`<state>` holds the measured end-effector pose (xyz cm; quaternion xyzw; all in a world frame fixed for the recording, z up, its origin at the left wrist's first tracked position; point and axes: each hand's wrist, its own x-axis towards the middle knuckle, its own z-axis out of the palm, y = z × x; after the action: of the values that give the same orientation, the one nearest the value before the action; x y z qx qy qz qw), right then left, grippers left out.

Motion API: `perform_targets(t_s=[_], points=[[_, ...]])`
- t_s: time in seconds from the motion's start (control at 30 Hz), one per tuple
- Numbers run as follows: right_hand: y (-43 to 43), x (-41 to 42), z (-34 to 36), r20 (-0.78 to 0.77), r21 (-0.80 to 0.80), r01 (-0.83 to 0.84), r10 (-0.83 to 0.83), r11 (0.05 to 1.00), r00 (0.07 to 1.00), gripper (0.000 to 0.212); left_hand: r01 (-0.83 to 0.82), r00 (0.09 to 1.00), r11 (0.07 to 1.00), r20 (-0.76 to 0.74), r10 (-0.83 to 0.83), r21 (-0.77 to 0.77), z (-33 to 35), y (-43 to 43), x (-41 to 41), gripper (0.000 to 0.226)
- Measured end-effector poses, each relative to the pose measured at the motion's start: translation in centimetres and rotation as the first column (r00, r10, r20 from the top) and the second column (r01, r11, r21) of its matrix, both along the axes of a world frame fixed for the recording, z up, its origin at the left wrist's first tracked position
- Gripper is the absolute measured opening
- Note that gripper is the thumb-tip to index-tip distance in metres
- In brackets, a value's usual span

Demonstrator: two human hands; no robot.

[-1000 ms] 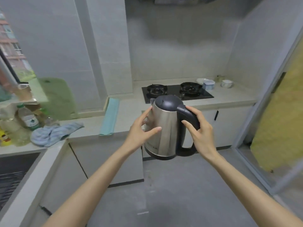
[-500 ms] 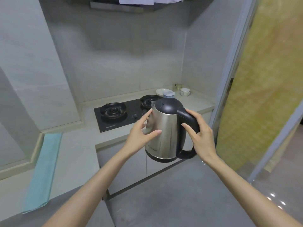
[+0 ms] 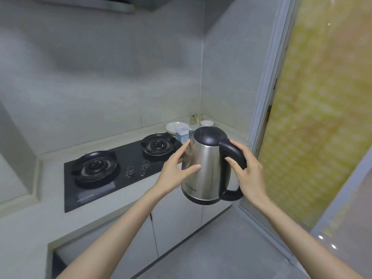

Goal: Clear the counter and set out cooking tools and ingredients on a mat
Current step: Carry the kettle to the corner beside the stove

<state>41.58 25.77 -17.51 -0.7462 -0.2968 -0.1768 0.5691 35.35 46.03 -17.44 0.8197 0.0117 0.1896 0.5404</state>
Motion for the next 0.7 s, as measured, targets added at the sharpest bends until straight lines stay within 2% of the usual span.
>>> perform_targets(t_s=[0.3,0.7], points=[[0.5,16.2,-0.9,-0.049,-0.05,-0.012,0.009,0.999,0.999,0.04,-0.026,0.998,1.0,-0.054,0.025,-0.013,-1.5,0.5,16.4,0.083],[3.4,35.3,-4.9,-0.138,-0.08,0.035,-0.046,0.996,0.989,0.04,0.042,0.99,0.996,-0.129,-0.052,-0.078,-6.5,3.8,37.2,0.081]])
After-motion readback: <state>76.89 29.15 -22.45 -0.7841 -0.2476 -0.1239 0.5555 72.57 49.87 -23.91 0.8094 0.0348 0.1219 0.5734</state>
